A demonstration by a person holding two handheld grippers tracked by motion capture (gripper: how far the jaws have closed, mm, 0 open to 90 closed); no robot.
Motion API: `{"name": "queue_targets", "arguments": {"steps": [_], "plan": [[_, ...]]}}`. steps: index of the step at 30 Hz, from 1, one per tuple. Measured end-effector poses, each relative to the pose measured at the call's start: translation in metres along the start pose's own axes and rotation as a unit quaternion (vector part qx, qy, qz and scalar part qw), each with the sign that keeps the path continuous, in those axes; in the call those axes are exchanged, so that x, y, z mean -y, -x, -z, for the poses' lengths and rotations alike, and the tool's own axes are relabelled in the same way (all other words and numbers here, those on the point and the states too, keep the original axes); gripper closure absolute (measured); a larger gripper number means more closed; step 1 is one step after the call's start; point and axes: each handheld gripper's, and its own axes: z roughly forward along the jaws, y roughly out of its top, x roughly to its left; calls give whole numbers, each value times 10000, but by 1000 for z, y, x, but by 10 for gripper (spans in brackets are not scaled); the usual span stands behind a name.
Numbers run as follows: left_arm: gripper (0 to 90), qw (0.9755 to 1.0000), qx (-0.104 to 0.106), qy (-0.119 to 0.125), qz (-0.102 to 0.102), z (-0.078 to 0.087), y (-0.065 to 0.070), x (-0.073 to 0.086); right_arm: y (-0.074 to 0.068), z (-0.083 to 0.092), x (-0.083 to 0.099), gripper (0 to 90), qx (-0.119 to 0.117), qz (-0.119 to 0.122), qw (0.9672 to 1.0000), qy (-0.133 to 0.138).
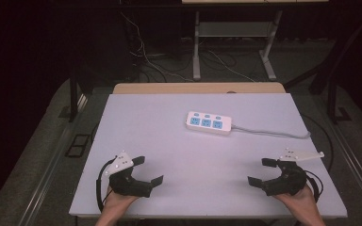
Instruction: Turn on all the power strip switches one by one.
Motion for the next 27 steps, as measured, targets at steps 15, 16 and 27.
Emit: {"name": "queue_targets", "arguments": {"steps": [15,16,27], "plan": [[0,10000,-12,-15,23,-1,1,2,1,0,-15,7,-5,97,9999,-143],[0,10000,-13,-17,27,-1,1,2,1,-1,-19,7,-18,135,9998,-166],[0,10000,-20,-23,33,-2,1,3,5,-6,-39,7,-50,259,9993,-257]]}}
